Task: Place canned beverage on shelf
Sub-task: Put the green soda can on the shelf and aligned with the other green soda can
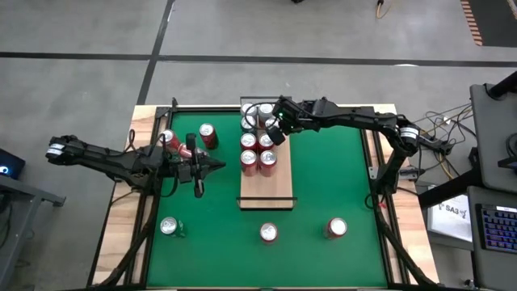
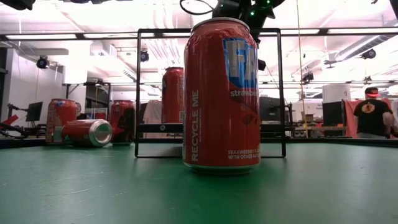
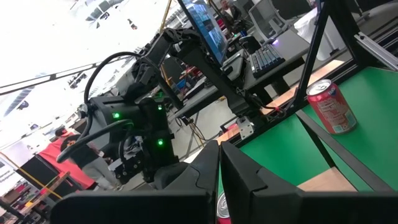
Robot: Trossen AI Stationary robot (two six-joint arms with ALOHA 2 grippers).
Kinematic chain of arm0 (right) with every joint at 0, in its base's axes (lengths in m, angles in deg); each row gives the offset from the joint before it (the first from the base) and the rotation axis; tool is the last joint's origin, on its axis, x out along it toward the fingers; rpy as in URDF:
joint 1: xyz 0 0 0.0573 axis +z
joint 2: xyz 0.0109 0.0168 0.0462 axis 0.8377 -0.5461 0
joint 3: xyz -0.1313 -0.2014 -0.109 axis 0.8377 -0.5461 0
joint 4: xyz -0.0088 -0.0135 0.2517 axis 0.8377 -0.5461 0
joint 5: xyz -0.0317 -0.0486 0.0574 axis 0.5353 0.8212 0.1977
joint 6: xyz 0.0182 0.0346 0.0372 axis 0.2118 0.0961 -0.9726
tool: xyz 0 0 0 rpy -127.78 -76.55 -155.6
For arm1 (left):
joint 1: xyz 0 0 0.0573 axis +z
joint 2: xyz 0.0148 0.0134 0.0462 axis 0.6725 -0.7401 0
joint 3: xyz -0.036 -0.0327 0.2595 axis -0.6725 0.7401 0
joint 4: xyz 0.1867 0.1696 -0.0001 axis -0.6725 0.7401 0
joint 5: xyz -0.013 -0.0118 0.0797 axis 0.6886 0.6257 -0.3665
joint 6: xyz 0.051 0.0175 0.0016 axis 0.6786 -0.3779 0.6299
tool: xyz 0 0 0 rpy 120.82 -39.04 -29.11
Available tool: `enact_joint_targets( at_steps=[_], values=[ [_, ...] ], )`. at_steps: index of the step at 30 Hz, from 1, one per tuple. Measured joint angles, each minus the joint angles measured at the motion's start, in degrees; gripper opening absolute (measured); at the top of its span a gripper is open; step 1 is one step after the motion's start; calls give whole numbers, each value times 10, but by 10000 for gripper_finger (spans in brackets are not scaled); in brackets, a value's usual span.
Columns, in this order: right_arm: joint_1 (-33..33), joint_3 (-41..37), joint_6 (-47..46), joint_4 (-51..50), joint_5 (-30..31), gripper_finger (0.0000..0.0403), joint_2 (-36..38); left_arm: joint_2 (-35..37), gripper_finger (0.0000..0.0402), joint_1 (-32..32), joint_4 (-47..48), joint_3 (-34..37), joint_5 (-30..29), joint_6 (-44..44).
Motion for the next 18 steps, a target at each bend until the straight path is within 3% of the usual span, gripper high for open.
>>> enact_joint_targets(
  at_steps=[11, 18],
  values=[
    [0, 0, 9, 27, 0, 17, 0, 0, 0, 0, 0, 0, 0, 0],
    [0, 2, 0, -21, 0, 17, 0, 0, 0, 0, 0, 0, 0, 0]
  ],
)
